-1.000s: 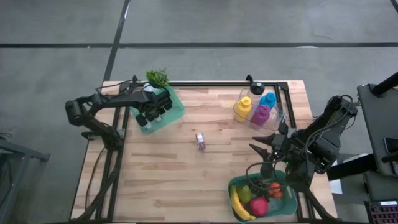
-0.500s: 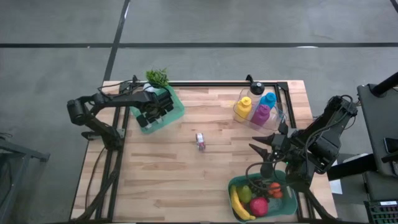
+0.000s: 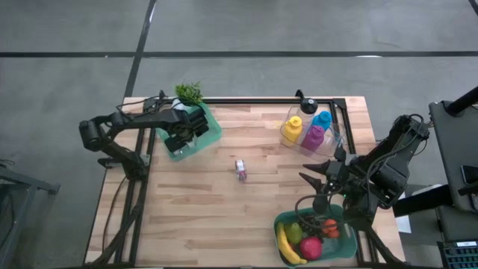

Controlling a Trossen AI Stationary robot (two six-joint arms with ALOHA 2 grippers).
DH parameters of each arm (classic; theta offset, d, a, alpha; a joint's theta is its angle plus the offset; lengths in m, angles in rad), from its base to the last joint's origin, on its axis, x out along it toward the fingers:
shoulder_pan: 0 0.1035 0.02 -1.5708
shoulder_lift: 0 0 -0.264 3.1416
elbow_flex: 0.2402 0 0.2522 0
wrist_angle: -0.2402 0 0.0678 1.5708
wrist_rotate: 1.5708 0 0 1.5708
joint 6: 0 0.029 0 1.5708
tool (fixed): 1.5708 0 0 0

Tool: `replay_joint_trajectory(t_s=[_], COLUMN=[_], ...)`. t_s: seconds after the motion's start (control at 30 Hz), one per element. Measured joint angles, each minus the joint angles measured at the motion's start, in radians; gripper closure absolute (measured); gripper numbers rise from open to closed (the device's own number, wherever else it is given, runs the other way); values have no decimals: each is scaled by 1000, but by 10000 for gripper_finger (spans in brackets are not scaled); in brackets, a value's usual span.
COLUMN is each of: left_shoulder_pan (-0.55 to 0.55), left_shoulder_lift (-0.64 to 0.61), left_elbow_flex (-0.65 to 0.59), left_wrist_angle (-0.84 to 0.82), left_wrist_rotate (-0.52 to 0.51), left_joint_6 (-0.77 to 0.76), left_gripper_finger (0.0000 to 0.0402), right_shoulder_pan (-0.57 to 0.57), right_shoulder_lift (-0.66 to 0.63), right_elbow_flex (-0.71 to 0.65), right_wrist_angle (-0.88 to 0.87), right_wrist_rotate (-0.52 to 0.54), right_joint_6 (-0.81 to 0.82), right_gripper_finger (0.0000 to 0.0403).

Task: Pick & Place Food Item
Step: Put the green tuna can into the blue transparent bin, then put the red tuna can into the blue transparent bin

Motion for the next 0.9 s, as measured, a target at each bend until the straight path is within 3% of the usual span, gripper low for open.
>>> replay_joint_trajectory(t_s=[0.63,0.9], left_shoulder_pan=[0,-30], left_shoulder_lift=[-230,-349], left_elbow_flex=[0,0], left_wrist_angle=[8,63], left_wrist_rotate=[-30,24], left_joint_6=[-5,-3], left_gripper_finger=[120,120], right_shoulder_pan=[0,0], right_shoulder_lift=[0,0], right_elbow_flex=[0,0], right_wrist_angle=[0,0], right_wrist_rotate=[0,0], right_joint_6=[0,0], right_gripper_finger=[278,278])
